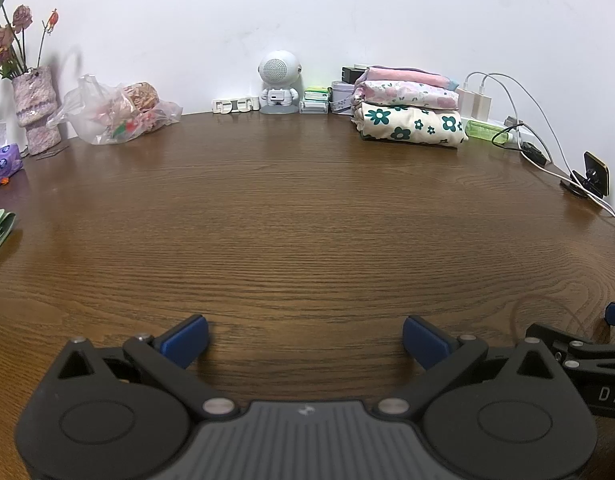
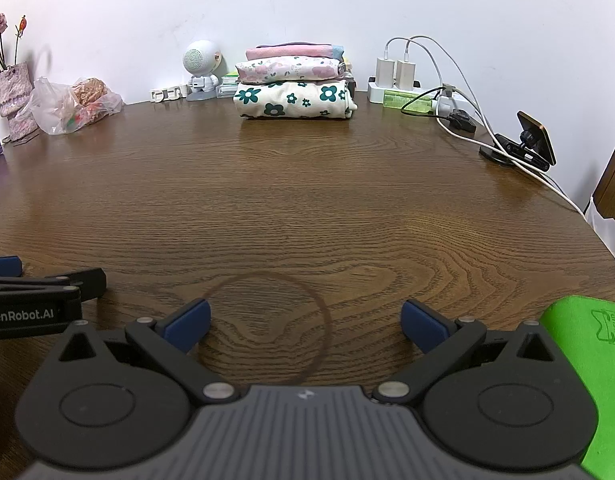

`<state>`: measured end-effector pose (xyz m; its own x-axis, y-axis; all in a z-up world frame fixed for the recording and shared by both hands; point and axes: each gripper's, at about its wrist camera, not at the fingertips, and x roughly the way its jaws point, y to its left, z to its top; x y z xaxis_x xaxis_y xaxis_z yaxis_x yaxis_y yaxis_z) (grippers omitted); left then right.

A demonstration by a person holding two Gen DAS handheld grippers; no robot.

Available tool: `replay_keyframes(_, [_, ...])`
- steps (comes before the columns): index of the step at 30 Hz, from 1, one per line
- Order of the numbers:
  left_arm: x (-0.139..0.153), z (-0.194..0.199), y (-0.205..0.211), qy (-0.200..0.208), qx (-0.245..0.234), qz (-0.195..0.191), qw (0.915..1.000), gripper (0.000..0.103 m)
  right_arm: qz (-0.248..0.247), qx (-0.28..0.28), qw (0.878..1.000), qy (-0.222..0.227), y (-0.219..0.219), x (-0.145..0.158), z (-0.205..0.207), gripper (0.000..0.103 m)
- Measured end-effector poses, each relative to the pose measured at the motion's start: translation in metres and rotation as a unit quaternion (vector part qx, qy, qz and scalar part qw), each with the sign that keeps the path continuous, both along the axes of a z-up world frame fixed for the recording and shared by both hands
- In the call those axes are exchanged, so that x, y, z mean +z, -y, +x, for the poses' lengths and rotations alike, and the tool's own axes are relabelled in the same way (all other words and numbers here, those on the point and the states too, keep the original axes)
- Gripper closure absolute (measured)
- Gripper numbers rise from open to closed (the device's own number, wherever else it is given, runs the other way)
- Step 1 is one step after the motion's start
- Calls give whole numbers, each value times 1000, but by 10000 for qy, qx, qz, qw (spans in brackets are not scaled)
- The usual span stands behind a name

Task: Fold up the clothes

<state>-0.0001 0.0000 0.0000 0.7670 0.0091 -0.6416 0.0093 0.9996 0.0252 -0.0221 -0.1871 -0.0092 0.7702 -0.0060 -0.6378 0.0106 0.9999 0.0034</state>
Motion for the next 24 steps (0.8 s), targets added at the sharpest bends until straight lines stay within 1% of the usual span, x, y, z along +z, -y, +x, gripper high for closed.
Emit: replay_keyframes(24, [0, -1, 0, -12, -5, -19, 10000, 0, -2, -27, 10000, -2, 0, 0, 1, 0])
